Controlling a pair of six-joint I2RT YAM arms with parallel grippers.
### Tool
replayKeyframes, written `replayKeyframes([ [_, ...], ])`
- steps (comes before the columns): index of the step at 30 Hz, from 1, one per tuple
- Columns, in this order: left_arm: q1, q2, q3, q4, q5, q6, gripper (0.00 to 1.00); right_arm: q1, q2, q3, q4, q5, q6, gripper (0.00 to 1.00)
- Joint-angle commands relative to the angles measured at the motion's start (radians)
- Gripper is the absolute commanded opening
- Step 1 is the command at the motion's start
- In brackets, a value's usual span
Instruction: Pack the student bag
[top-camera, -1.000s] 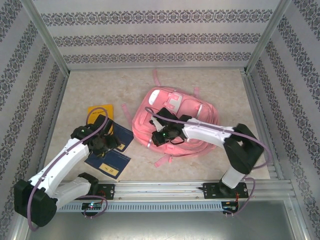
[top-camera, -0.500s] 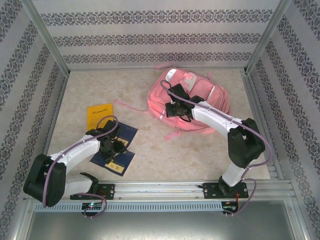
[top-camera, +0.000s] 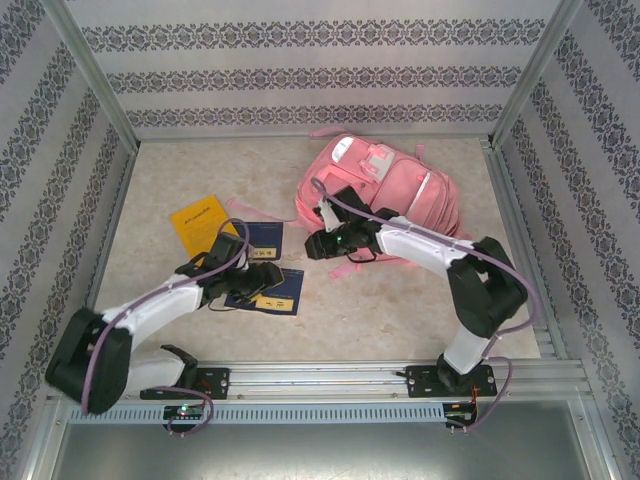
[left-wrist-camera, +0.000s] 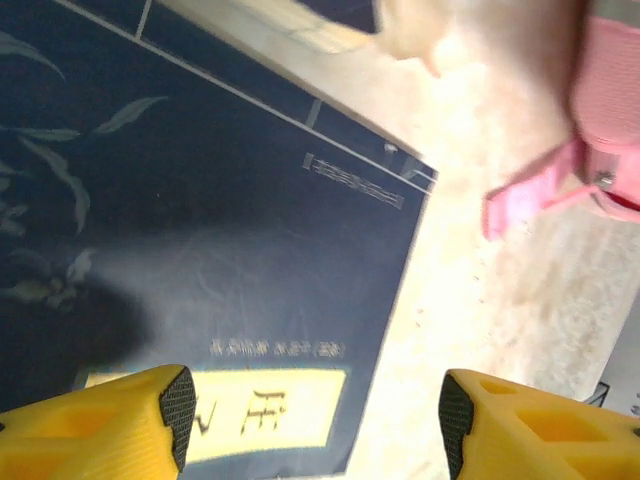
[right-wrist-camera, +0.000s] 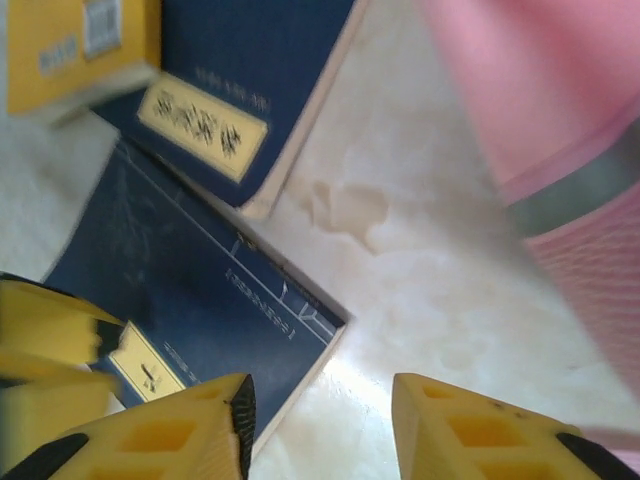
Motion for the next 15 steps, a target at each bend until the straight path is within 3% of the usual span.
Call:
replayKeyframes([
  [1,-0.008,-0.094,-0.016,-0.116,-0.059,0.071,0.67,0.012,0.071,0.031,0.037,-0.140,0.004,0.45],
  [6,0.007,-0.140,-0.075,-0.162,-0.045,0.049,0.66,0.036,0.221,0.160,0.008,-0.165,-0.030,0.48],
  [15,0.067,-0.168,-0.185,-0.051,0.061,-0.008,0.66,0.095,0.381,0.294,-0.075,-0.232,-0.080,0.49],
])
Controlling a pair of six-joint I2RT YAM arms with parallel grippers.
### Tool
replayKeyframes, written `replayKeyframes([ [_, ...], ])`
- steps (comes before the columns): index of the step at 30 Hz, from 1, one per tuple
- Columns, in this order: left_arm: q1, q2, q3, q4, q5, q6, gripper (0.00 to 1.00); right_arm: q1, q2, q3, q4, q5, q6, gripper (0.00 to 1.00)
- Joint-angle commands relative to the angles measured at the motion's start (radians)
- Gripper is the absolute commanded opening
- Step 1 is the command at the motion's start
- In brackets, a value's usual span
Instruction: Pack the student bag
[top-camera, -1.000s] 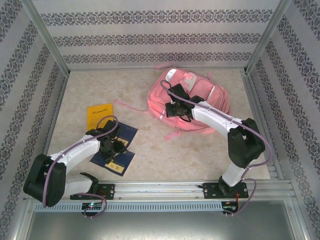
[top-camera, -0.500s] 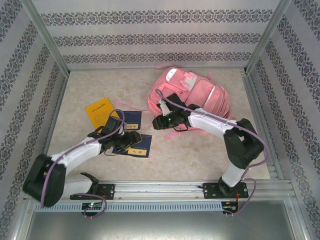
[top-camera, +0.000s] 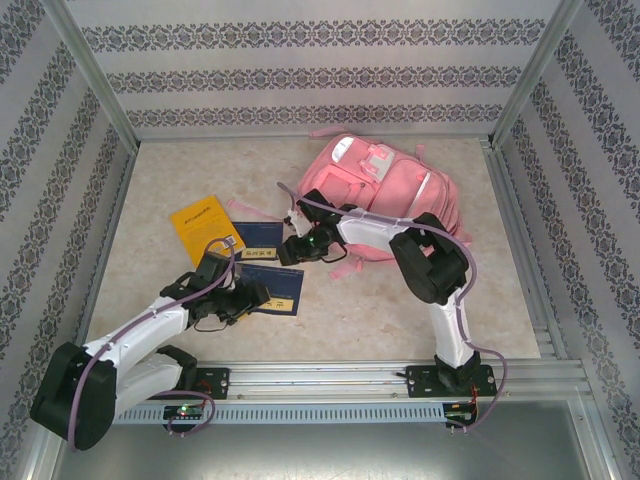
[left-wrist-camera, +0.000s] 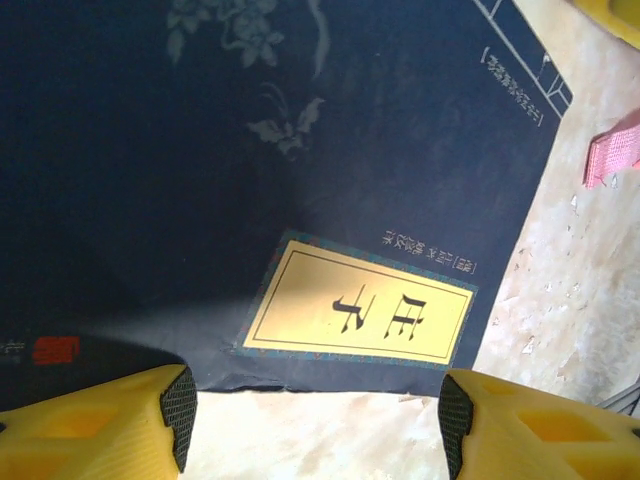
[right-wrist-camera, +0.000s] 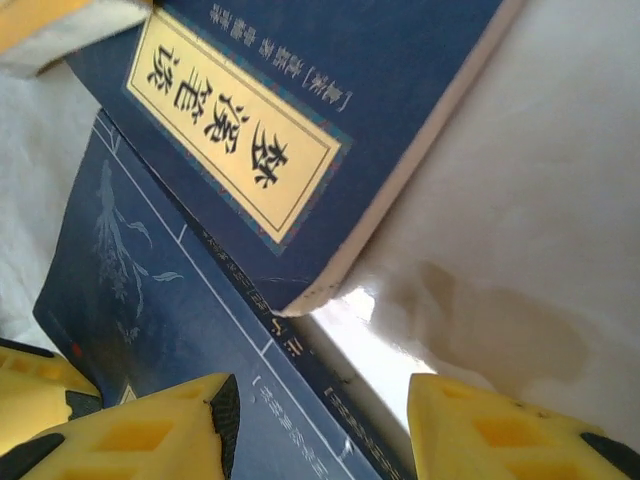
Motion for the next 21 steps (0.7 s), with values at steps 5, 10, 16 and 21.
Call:
replayKeyframes([
  [5,0.036,0.025,-0.061,0.113,0.078,-0.046,0.66,0.058,-0.018,-0.064,-0.027,-0.098,-0.044,0.49],
  [10,0.044,0.058,-0.069,0.150,0.084,-0.045,0.66,0.060,-0.048,-0.136,0.019,-0.211,-0.017,0.49],
  [16,0.054,0.068,-0.073,0.138,0.088,-0.034,0.65,0.050,-0.026,-0.136,0.036,-0.346,0.023,0.49],
  [21,0.058,-0.014,-0.044,-0.004,0.072,-0.003,0.65,0.015,-0.030,-0.155,0.052,-0.318,0.061,0.48],
])
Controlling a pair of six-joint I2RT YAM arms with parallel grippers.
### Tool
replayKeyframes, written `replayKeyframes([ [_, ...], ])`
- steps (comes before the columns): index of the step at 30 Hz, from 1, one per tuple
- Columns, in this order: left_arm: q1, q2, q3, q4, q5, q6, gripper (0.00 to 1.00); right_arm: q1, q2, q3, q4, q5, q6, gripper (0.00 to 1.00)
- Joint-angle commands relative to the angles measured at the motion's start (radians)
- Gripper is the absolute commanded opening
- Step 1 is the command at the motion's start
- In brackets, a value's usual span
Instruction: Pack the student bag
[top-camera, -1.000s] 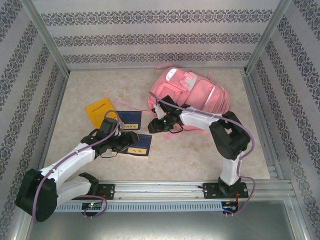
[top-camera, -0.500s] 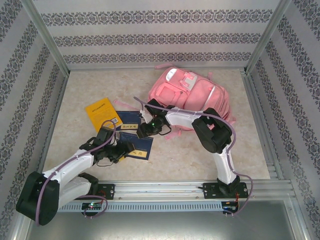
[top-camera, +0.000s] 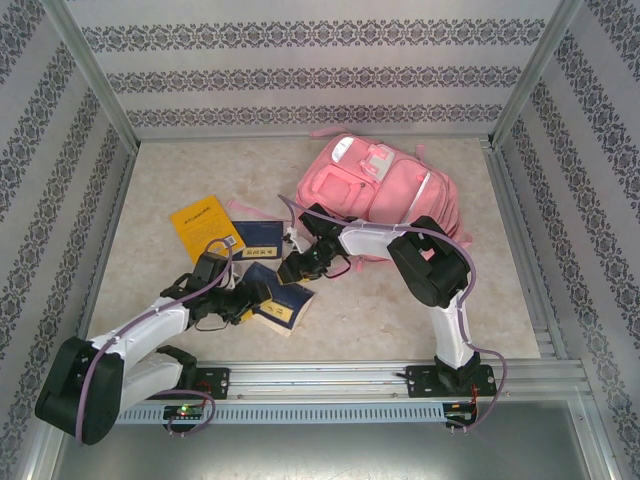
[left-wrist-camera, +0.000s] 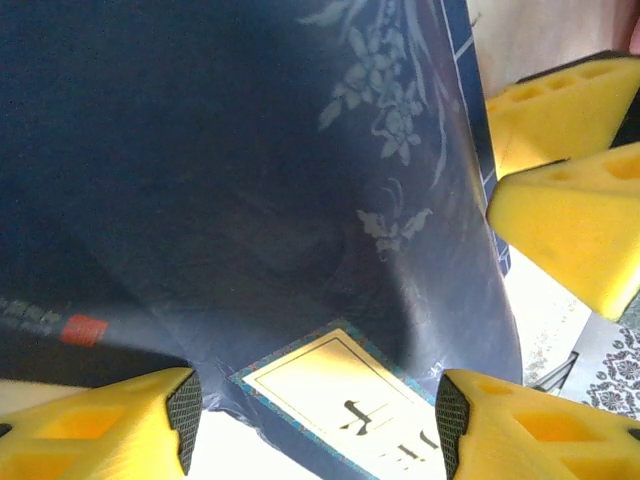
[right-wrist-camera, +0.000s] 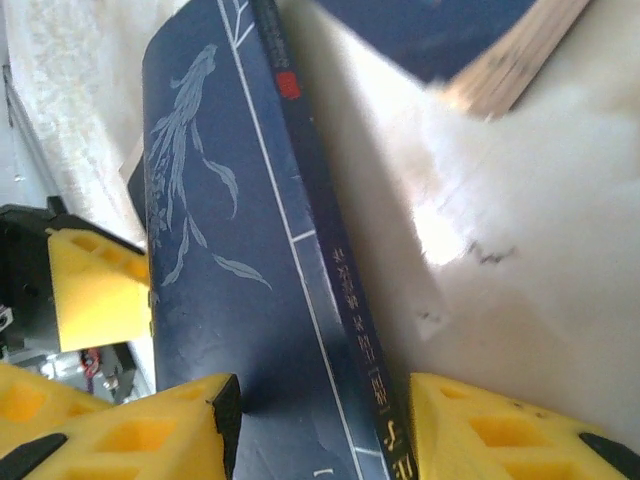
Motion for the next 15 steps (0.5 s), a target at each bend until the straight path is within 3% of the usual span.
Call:
replayKeyframes([
  [1,0.013,-0.061,0.004,-0.139,-0.040,0.034,0.65,-0.004,0.004,-0.012,-0.021,-0.082,0.024,0.48],
  [5,0.012,-0.171,0.032,-0.288,-0.044,0.055,0.65,0.003,0.005,-0.015,-0.045,-0.038,0.022,0.45],
  [9,0.011,-0.257,0.000,-0.321,-0.048,0.019,0.65,0.017,0.006,-0.024,-0.049,0.004,0.017,0.45],
  [15,0.012,-0.151,-0.040,-0.211,-0.019,0.008,0.64,0.023,0.031,-0.021,-0.042,-0.014,0.023,0.45],
])
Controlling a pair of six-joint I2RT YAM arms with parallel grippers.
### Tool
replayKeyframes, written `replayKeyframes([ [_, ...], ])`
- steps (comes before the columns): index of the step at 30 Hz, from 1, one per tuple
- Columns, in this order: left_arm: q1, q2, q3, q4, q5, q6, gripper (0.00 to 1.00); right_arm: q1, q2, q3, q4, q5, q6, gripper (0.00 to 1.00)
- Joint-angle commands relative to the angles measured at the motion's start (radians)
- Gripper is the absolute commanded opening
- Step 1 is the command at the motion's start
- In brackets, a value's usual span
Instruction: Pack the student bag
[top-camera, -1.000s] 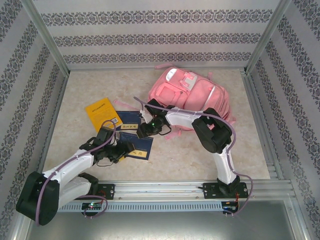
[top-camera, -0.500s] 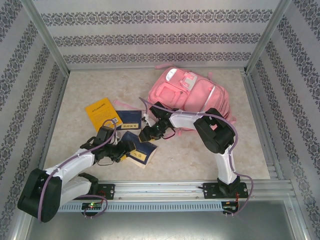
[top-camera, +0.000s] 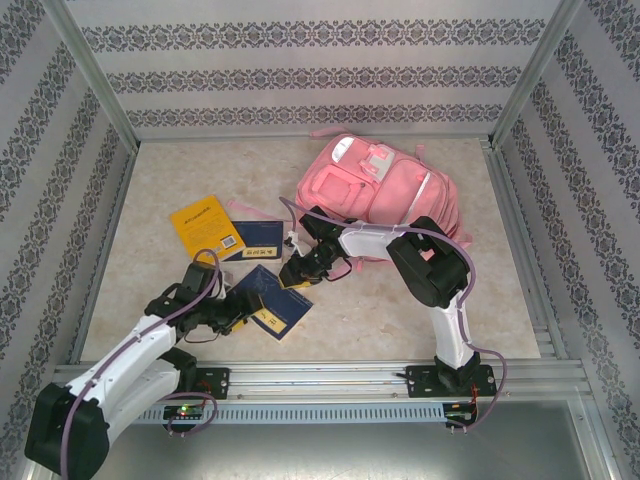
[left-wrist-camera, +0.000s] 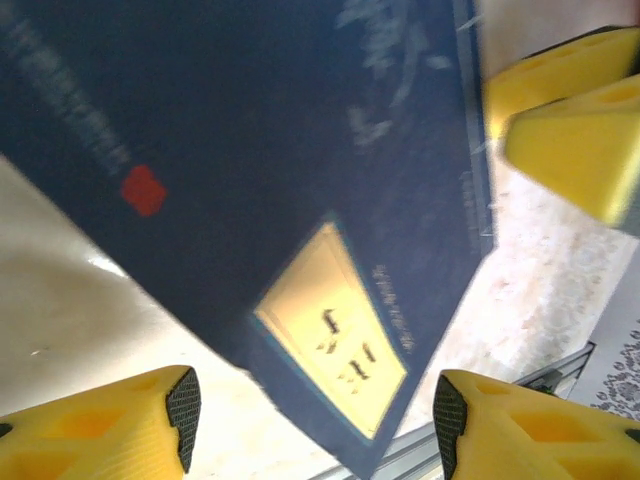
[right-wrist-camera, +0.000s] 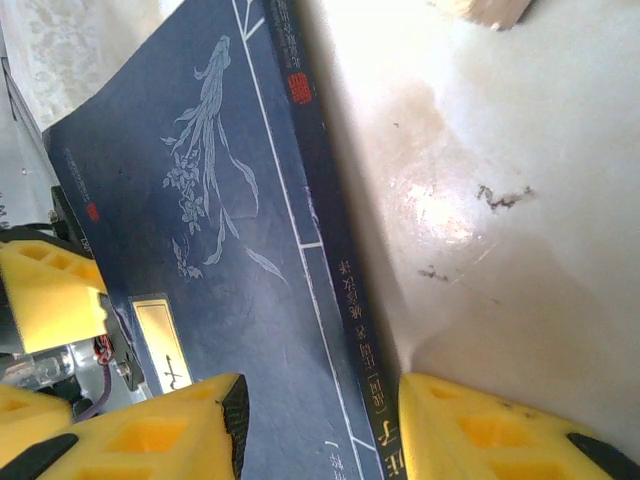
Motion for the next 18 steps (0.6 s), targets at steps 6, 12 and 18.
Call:
replayKeyframes([
  [6,0.012,0.131,-0.035,0.118,0.002,-0.003,0.63,0.034,0.031,-0.008,-0.018,-0.025,0.010,0.45],
  [12,0.012,0.170,-0.023,0.161,-0.011,0.015,0.58,0.043,0.032,-0.029,0.034,-0.128,0.034,0.45],
  [18,0.014,0.174,-0.029,0.182,-0.008,0.017,0.48,0.041,-0.012,-0.079,0.146,-0.197,0.121,0.45],
])
